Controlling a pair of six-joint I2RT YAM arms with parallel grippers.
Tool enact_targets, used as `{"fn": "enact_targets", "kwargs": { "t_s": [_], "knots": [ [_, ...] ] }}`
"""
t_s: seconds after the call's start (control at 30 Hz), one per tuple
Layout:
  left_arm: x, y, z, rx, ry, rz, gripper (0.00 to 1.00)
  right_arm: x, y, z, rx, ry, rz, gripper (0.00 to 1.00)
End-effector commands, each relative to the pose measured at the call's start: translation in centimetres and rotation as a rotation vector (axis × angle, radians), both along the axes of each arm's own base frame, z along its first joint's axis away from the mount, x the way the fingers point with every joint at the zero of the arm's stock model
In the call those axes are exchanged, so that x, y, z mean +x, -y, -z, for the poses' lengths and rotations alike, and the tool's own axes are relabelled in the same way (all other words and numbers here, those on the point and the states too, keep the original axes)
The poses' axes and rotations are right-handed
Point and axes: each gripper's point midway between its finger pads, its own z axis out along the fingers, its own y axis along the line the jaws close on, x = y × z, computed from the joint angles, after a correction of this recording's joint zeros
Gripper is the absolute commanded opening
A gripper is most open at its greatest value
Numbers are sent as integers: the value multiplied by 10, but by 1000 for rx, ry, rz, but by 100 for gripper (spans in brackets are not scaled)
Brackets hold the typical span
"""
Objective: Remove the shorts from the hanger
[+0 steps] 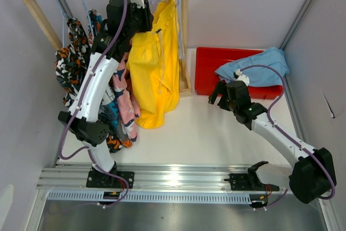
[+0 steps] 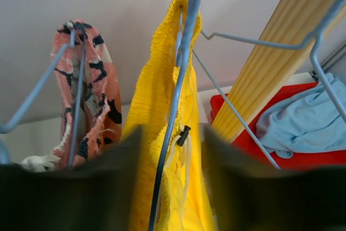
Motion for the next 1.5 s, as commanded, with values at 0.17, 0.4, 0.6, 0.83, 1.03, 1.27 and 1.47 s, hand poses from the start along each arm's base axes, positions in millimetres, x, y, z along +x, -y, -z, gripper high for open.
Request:
{"fn": "enact_targets", "kwargs": {
  "t_s": [0.17, 0.4, 0.6, 0.83, 1.03, 1.27, 1.47],
  "knots": [
    [6, 5, 11, 5, -40, 14, 0, 1, 6, -9, -12, 42, 22, 99],
    [-29, -5, -55, -46, 81, 39, 0, -1, 7, -11, -9, 50, 23, 99],
    [-59, -19, -91, -62, 149, 30, 0, -2, 9, -21, -12, 75, 21, 100],
    [-108, -37, -89, -32, 110, 29, 0, 1, 5, -55, -5, 144, -20, 99],
    [-179, -43, -54, 2, 69, 75, 0, -10, -31, -121, 93, 297, -253, 99],
    [-273, -42, 11, 18, -41, 320, 0, -69, -85, -220, 272, 510, -704, 99],
    [-357, -29, -24, -111, 55, 614, 0, -108, -102, -266, 367, 618, -878, 99]
  ]
}}
